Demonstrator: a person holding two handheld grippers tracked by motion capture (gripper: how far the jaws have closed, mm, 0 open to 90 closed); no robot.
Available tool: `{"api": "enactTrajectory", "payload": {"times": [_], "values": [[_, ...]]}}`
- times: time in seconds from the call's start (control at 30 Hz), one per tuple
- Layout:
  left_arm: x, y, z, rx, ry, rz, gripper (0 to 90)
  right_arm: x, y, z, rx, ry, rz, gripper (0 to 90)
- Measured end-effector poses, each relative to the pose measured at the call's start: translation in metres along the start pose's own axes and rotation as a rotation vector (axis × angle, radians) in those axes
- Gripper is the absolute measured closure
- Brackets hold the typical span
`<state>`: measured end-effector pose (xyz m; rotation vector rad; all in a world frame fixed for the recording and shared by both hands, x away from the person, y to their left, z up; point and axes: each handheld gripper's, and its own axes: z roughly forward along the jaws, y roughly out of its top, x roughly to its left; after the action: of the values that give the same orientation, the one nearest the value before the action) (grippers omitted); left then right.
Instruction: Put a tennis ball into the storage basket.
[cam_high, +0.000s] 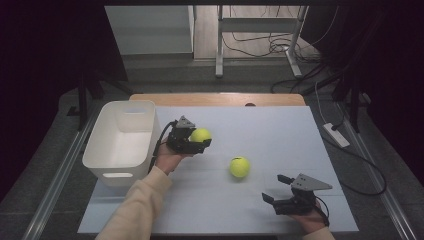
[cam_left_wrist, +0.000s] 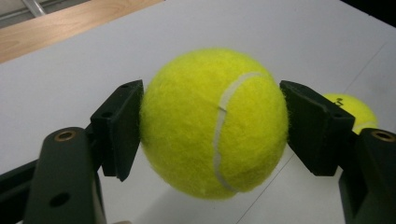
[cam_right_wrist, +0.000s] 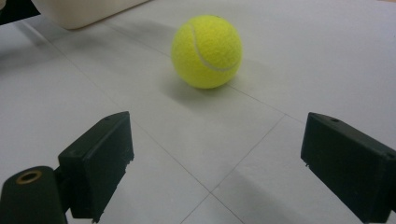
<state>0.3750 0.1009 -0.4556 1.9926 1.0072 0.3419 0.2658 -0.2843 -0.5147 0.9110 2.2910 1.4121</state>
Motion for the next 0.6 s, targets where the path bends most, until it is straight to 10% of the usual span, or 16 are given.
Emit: {"api": "enactTrajectory", "payload": {"times": [0.6], "values": [[-0.008,0.010,-0.026,-0.077,-0.011,0.020,26.9,0.001,0.000,0.000,-0.005,0.000,-0.002,9.5]]}}
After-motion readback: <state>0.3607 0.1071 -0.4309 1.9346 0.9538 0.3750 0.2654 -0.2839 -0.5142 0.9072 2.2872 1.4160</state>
